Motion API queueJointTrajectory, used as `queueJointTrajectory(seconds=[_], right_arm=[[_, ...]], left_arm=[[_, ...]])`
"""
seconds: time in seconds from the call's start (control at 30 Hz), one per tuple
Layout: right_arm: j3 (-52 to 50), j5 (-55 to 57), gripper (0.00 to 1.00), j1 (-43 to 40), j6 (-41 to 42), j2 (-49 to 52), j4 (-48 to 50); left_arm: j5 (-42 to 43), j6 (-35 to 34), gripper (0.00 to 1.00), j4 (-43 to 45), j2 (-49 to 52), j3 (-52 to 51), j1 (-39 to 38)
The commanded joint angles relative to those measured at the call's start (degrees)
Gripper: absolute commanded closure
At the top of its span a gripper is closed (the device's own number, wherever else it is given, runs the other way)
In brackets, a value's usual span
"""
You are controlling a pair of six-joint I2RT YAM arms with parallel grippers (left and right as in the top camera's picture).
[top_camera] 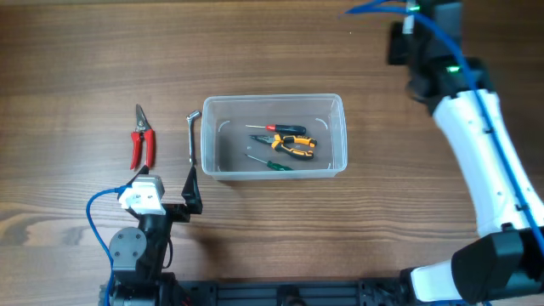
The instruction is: Pack container
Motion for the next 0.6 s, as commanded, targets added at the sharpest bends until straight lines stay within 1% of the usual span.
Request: queueJointTrajectory(seconds=[0.0,0.13,0.17,0.2,0.23,0.3,0.37,0.57], right_arm=[[0.7,-0.9,0.45,-4.7,2.1,-0.3,-0.6],[0.7,-5.0,0.44,-8.5,1.5,-0.3,-0.9],[0.7,-6.4,0.41,-9.1,1.4,-0.3,-0.9],[0.7,-7.4,0.36,-9.7,1.4,-0.3,-1.0],[0.7,-8.0,0.28,-10.0,1.3,-0.3,-1.0],[0.7,-8.1,0.21,-10.2,1.0,-0.3,-1.1],[0.7,-8.1,0.00,-10.2,0.2,-0.3,-1.0],[0.7,-8.2,0.00,-10.2,0.2,-0.3,-1.0]], left_arm=[[0.9,1.1,0.00,0.2,-0.4,-0.4,0.4],[0.9,1.1,0.00,0.2,-0.4,-0.4,0.4],[0.9,1.1,0.00,0.2,-0.4,-0.4,0.4],[0.9,1.1,0.00,0.2,-0.4,-0.4,0.4],[0.9,1.1,0.00,0.2,-0.4,-0.4,0.4],[0.9,1.1,0.00,0.2,-0.4,-0.4,0.4],[0.9,1.1,0.00,0.2,-0.4,-0.4,0.4],[0.9,1.1,0.00,0.2,-0.4,-0.4,0.4]])
